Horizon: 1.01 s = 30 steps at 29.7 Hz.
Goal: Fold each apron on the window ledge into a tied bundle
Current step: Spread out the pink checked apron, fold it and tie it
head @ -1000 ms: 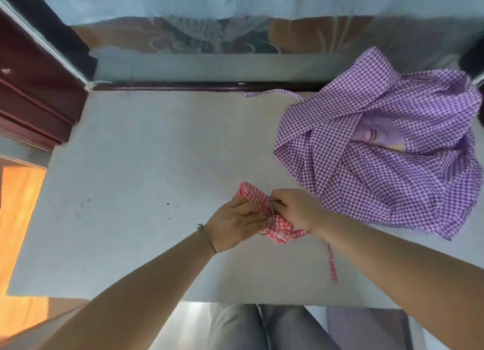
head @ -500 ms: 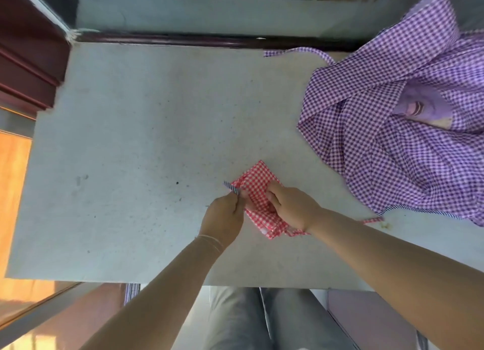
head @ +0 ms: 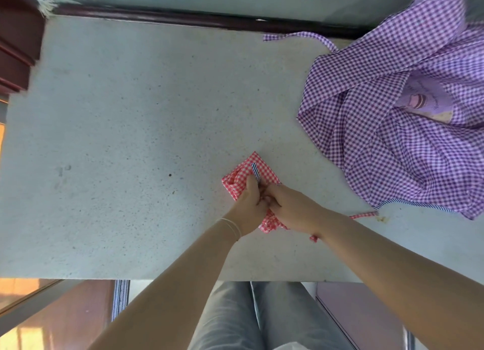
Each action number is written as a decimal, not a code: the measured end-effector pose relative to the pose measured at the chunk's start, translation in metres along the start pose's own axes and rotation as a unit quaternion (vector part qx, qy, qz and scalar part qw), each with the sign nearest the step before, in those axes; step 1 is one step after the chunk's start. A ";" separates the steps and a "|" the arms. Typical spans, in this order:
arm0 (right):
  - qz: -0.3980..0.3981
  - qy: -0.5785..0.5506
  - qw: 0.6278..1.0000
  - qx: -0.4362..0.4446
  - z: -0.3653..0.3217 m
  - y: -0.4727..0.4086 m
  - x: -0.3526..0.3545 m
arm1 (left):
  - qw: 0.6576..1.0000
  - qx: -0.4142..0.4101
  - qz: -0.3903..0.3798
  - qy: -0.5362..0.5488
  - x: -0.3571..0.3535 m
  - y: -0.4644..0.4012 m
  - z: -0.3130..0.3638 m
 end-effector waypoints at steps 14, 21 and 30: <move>0.055 0.024 0.998 0.033 -0.021 -0.002 0.037 | 0.999 0.023 0.031 0.014 0.005 -0.009 0.010; 0.134 0.109 0.985 0.014 0.000 -0.010 0.028 | 0.998 0.055 0.028 -0.013 0.011 -0.011 0.009; 0.191 0.089 0.976 0.060 0.023 -0.004 0.013 | 0.973 0.046 0.022 -0.224 0.016 -0.019 0.017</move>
Point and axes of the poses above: each hand's wrist, its own y-axis away from the middle knuckle, its own x-axis out of the back of the hand, z = x × y, the point moved 2 cm from there along -y, towards the middle knuckle, and after that the axes turned 3 degrees about y, right-handed, at the moved point
